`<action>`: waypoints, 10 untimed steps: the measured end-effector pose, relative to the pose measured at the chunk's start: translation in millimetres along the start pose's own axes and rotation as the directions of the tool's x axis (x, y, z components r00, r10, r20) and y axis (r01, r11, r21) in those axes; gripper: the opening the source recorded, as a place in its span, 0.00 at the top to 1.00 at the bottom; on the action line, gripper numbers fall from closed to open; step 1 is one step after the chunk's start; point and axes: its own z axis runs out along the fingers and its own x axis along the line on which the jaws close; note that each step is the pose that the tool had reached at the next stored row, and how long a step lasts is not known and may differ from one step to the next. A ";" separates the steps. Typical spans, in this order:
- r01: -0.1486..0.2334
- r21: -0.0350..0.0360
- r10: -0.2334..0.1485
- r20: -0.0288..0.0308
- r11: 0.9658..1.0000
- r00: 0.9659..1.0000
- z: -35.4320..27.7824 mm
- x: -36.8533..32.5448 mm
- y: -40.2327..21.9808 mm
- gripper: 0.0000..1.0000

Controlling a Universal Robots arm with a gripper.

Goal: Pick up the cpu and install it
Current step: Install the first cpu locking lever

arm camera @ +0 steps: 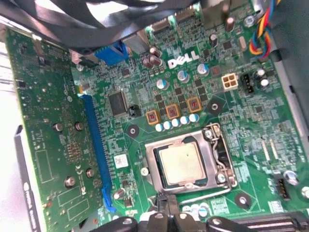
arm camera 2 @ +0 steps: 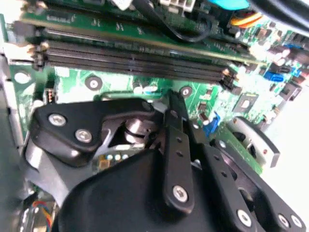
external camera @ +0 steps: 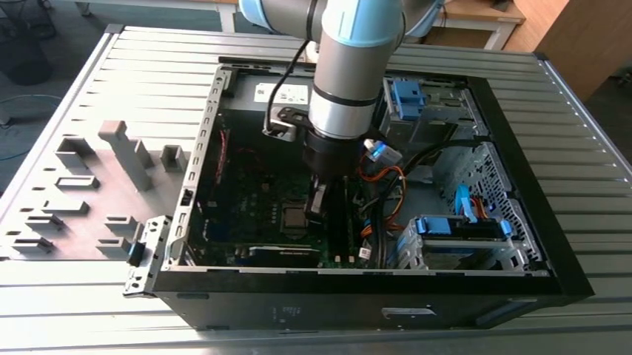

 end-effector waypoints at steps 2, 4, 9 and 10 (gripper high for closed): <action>0.000 -0.001 0.000 0.002 1.000 1.000 -4.1 1.3 -0.1 0.89; 0.000 -0.001 0.000 0.003 1.000 1.000 -4.4 1.4 -0.1 0.89; -0.003 0.009 0.003 0.012 1.000 1.000 -3.4 1.8 -0.2 0.89; -0.004 0.014 0.004 0.015 1.000 1.000 -2.9 1.7 -0.2 0.89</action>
